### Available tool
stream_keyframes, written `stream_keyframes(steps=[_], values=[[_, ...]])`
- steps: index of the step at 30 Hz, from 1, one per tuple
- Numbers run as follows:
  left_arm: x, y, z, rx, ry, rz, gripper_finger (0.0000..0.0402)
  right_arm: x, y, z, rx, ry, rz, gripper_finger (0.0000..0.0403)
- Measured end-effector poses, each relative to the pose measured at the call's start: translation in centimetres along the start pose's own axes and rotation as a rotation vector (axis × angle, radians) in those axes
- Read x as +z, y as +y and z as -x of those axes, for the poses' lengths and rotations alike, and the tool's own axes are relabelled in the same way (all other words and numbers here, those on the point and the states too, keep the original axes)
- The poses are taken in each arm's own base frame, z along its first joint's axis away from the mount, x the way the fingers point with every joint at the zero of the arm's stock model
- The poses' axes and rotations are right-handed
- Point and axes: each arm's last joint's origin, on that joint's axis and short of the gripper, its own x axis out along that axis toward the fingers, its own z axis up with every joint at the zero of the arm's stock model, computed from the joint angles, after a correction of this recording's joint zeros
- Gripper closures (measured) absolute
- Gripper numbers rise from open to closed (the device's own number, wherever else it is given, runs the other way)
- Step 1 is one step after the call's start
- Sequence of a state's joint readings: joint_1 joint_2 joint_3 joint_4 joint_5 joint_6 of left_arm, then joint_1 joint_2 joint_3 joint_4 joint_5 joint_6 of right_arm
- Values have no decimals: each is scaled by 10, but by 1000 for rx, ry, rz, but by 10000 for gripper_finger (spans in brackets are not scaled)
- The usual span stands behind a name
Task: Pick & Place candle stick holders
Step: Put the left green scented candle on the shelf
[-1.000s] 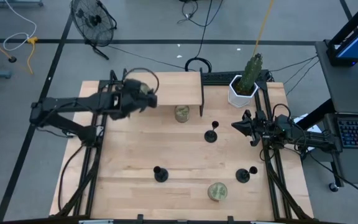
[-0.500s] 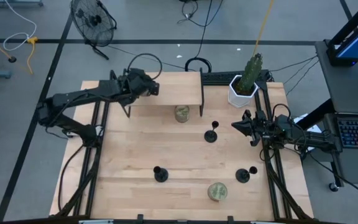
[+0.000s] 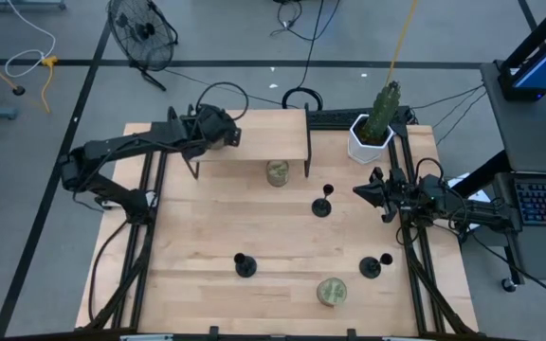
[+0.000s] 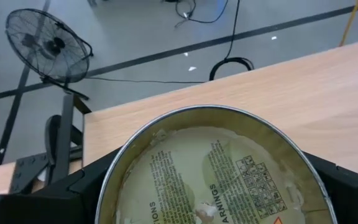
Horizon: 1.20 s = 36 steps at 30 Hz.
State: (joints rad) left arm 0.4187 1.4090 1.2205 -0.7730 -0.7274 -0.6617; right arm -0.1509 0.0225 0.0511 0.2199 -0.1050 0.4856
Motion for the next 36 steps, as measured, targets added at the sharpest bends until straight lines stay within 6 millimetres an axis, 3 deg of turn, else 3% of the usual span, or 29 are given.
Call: stream_keyframes(steps=[36], values=[[15, 23, -28, 99, 1, 60, 47, 0, 0, 0, 0, 0, -38, 401]])
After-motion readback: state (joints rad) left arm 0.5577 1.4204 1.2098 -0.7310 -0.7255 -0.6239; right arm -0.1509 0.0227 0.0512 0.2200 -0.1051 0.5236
